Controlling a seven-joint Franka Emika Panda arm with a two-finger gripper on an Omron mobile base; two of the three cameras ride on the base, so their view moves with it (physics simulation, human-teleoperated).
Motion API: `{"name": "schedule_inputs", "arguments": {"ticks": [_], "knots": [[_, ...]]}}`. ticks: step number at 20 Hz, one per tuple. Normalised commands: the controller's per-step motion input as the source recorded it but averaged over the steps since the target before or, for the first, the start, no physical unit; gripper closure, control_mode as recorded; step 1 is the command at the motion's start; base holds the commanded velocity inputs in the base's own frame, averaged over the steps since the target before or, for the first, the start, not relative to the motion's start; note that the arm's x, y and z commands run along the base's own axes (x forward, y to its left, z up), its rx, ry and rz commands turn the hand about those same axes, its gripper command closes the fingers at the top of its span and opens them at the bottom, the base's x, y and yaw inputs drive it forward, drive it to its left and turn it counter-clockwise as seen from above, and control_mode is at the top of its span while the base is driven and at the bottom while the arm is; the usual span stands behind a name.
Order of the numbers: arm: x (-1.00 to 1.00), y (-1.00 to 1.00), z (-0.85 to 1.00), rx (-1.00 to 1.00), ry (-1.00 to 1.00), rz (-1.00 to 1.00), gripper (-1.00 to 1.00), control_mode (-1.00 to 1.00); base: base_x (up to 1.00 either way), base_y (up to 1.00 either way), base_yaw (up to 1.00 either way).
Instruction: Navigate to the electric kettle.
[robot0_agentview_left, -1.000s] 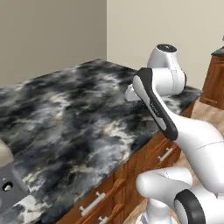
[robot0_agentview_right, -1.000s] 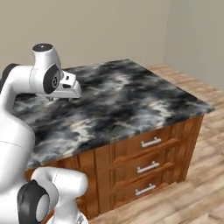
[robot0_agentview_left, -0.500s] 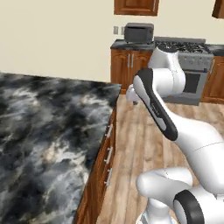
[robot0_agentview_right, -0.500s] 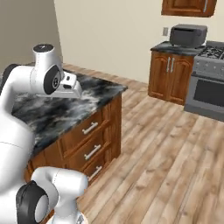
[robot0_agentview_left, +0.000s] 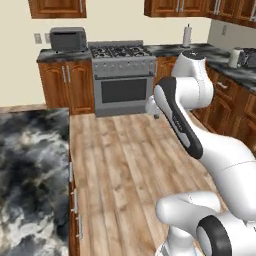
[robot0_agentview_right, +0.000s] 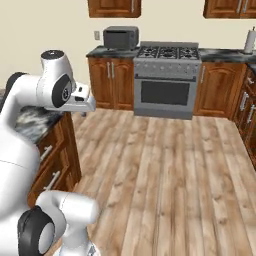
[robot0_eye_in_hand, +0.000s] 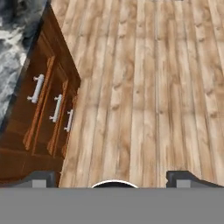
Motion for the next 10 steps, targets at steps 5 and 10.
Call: {"name": "schedule_inputs", "arguments": {"ticks": [5,10], "knots": [[0.00,0.00,0.00,0.00,0.00,0.00,-1.00,1.00,0.20,-0.55,-0.53],[0.00,0.00,0.00,0.00,0.00,0.00,-1.00,1.00,0.30,-0.48,-0.39]]}}
